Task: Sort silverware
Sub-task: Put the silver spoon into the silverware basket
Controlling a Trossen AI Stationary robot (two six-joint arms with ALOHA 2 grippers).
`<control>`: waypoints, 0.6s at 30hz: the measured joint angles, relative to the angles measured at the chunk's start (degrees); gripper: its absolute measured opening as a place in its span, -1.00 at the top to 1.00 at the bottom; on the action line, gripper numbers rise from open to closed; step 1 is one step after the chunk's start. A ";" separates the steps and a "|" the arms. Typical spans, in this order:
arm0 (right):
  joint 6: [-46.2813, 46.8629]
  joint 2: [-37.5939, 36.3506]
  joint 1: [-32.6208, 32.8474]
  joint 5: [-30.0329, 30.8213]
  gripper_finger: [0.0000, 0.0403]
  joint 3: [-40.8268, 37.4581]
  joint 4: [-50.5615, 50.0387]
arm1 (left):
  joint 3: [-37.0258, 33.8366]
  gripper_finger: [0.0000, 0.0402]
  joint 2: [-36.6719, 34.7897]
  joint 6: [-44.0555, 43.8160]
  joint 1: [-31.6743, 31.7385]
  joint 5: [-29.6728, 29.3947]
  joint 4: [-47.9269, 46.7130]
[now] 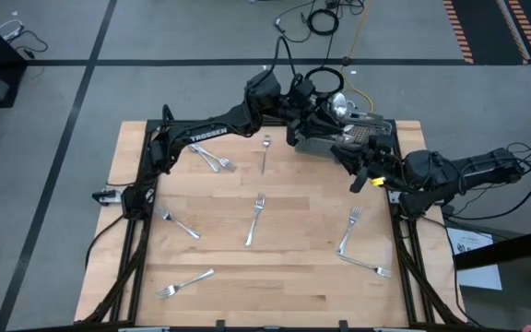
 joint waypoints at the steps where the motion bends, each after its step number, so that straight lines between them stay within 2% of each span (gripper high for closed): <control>1: 0.02 0.10 0.00 0.00 1.00 0.00 -0.02 | 0.00 0.37 0.00 -0.01 0.00 0.00 -0.02; 7: 0.43 0.19 0.00 0.00 1.00 0.00 0.02 | 0.00 0.43 0.00 -0.01 -0.05 -0.02 0.00; 10: 0.42 0.12 0.00 0.00 1.00 0.00 0.00 | 0.00 0.58 0.00 0.19 -0.07 0.27 -0.03; 14: 0.18 0.11 0.00 -0.23 1.00 0.00 0.02 | 0.00 0.91 0.00 0.71 -0.04 0.68 -0.26; 18: -0.82 0.10 0.00 -0.22 0.92 0.00 0.06 | 0.00 0.94 0.00 1.85 -0.03 0.59 -0.31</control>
